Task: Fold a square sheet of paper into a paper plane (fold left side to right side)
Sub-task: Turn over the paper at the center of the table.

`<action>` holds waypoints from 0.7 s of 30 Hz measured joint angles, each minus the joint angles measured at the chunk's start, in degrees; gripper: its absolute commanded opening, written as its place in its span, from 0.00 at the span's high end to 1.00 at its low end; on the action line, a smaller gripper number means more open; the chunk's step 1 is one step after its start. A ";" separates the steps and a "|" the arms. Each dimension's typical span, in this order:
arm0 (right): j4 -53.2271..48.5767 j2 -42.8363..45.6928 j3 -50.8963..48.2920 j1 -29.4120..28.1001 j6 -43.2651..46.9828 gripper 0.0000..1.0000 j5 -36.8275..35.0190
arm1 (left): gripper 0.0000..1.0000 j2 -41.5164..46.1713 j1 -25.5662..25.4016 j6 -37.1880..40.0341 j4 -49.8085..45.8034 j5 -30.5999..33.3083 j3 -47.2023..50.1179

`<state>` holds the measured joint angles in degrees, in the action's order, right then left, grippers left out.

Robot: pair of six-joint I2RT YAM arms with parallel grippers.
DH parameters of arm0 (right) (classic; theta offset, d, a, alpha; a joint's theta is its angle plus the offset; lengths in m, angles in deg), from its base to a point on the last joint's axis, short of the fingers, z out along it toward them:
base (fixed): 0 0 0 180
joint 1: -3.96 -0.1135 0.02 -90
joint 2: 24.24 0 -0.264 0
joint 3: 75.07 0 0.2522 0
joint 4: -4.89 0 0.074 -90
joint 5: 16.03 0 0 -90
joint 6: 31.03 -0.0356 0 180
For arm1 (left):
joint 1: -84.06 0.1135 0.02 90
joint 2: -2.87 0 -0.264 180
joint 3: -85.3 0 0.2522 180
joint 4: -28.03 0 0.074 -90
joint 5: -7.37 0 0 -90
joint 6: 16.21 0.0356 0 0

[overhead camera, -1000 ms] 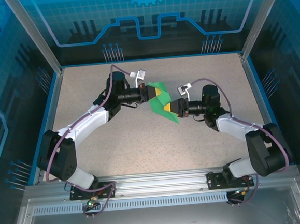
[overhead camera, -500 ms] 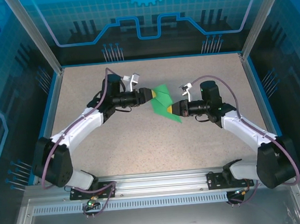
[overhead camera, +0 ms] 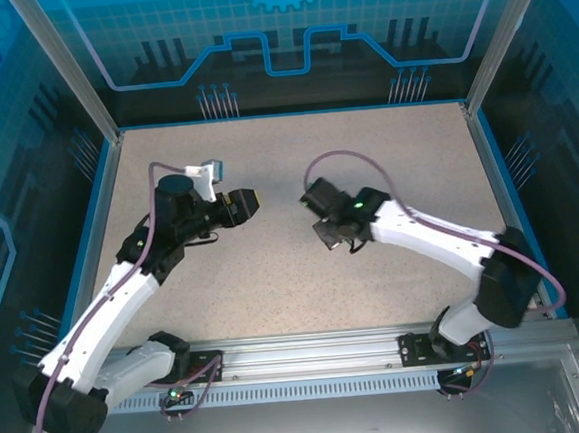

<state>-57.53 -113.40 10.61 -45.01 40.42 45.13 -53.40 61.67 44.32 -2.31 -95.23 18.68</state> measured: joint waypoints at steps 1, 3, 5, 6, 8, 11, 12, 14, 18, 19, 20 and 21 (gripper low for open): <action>-2.10 -2.95 1.53 -1.42 -0.02 0.93 -3.85 | 0.39 1.36 0.00 -0.02 -0.39 1.22 0.42; -6.23 -8.72 4.35 -3.85 -0.15 0.92 -10.73 | 0.38 3.61 0.00 -0.02 -1.14 3.26 1.05; -9.94 -14.36 6.91 -5.92 -0.52 0.92 -16.57 | 0.38 5.40 0.00 -0.09 -1.60 4.76 1.73; -11.85 -17.33 8.15 -6.88 -0.76 0.92 -19.28 | 0.37 6.12 0.00 -0.09 -1.90 5.38 2.01; -14.73 -22.23 10.03 -8.28 -1.14 0.92 -23.12 | 0.37 6.80 0.00 -0.09 -2.67 6.32 2.32; -17.59 -28.68 11.87 -9.75 -1.16 0.91 -26.69 | 0.37 6.78 0.00 -0.09 -3.54 7.04 2.51; -18.10 -30.32 12.15 -10.08 -1.14 0.90 -27.19 | 0.37 6.78 0.00 -0.09 -3.80 7.26 2.58; -18.86 -32.65 12.44 -10.62 -0.98 0.88 -27.54 | 0.37 6.78 0.00 -0.11 -3.98 7.43 2.78; -18.75 -34.03 12.55 -10.95 0.76 0.76 -24.65 | 0.37 6.34 0.00 -0.17 -4.22 7.45 2.89; -18.51 -33.97 12.55 -11.02 1.38 0.71 -23.37 | 0.37 6.08 0.00 -0.20 -4.26 7.45 2.89; -18.23 -33.94 12.52 -11.04 2.05 0.66 -22.05 | 0.37 5.81 0.00 -0.39 -4.28 7.43 2.89; -17.64 -33.86 12.37 -11.06 2.71 0.62 -20.39 | 0.37 5.51 0.00 -0.50 -4.35 7.43 2.89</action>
<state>-75.17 -147.26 22.98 -56.07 43.13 24.74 -47.90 61.67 43.81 -6.66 -87.80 21.56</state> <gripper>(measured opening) 0.299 0.627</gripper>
